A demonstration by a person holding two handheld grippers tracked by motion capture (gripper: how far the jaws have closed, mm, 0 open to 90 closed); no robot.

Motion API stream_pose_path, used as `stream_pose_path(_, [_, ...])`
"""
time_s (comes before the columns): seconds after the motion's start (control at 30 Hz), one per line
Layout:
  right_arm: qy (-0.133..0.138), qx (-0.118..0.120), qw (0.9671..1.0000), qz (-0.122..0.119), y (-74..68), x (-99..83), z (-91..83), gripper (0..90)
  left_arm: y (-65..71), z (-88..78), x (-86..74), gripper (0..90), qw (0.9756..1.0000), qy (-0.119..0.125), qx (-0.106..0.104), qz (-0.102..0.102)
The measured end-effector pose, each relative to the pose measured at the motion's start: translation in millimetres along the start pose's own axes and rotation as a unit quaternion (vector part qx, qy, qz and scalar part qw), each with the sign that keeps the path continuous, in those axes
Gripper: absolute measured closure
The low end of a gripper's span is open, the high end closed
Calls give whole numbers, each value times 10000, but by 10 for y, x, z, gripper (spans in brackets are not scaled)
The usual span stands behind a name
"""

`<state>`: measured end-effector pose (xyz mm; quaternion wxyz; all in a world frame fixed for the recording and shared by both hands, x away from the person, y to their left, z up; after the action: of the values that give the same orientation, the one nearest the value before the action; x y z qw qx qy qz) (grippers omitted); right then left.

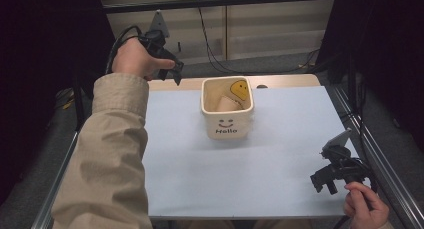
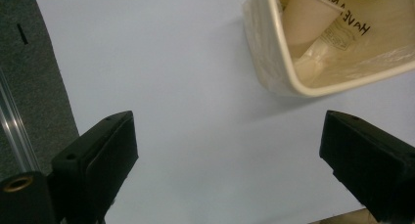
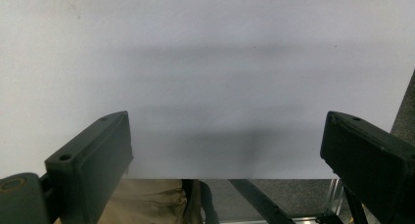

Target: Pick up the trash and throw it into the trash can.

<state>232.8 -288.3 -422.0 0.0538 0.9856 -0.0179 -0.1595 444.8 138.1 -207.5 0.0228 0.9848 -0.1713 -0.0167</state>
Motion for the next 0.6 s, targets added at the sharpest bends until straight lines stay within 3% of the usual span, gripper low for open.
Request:
stream_pose_path(0.13, [46, 37, 10000, 15, 1, 4, 10, 50, -63, 131, -132, 69, 9999, 118, 6, -66])
stream_pose_path(0.23, [46, 34, 10000, 5, 1, 2, 12, 51, -92, 221, -189, 66, 9999, 70, 146, -3])
stream_pose_path(0.37, [56, 28, 10000, -30, -11, -3, 11, 51, -150, 464, -314, 65, 10000, 66, 28, 52])
stream_pose_path(0.6, [-15, 32, 10000, 32, -6, 5, 18, 51, -255, 852, -499, 65, 9997, 49, 176, 133])
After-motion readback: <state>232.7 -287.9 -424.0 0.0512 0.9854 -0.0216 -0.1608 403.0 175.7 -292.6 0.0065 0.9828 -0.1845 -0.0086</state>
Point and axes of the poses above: each handheld gripper's, and its own axes: z roughly forward along the jaws, x roughly out of its top, y roughly to its right, the point moved 1 cm from there along z, roughly forward along the jaws, and after that the axes turned 15 degrees about -y, right-handed, at the moved point
